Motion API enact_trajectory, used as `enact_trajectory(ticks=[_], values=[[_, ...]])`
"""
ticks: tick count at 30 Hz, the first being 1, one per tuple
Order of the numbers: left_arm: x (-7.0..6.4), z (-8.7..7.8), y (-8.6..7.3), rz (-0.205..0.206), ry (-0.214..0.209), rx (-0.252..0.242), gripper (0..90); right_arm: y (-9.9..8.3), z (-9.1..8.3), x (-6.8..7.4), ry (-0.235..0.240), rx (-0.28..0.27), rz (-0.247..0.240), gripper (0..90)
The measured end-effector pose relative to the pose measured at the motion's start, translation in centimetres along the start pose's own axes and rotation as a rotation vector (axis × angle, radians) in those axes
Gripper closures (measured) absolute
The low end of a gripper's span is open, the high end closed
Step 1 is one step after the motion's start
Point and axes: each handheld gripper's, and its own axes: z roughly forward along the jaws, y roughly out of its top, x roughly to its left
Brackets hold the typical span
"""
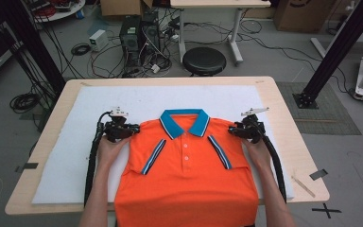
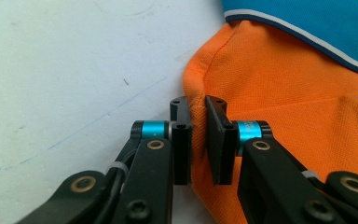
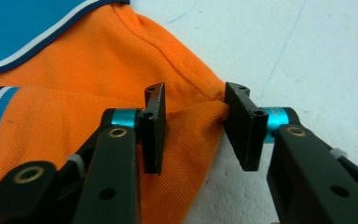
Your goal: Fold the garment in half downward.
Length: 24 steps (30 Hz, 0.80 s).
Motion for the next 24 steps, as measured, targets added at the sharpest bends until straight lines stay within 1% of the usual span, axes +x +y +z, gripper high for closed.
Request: enact_trajectory(ticks=[12,16,17,18,21,24], values=[[-0.01,0.0,-0.01,0.005,0.003,0.0,81.0,-0.09,-0.02,-0.16,0.027,-0.008,0.009,72.3],[-0.06,0.0,0.0,0.006,0.003,0.001,81.2,-0.1,-0.01,-0.13,0.037,-0.008,0.004,77.0],[-0.06,-0.01,0.01,0.007,0.004,0.001,81.3,-0.1,0.02,-0.17,0.042,-0.015,-0.007,78.3],[-0.06,-0.01,0.01,0.007,0.005,0.001,81.3,-0.1,0.0,-0.11,0.045,-0.012,0.0,80.2],[-0.06,-0.01,0.01,0.007,0.004,0.001,81.4,-0.1,0.02,-0.2,0.052,-0.016,-0.005,82.3],[-0.1,0.01,0.0,0.003,0.005,-0.003,81.4,-0.12,-0.04,-0.23,0.057,-0.013,0.009,83.8]])
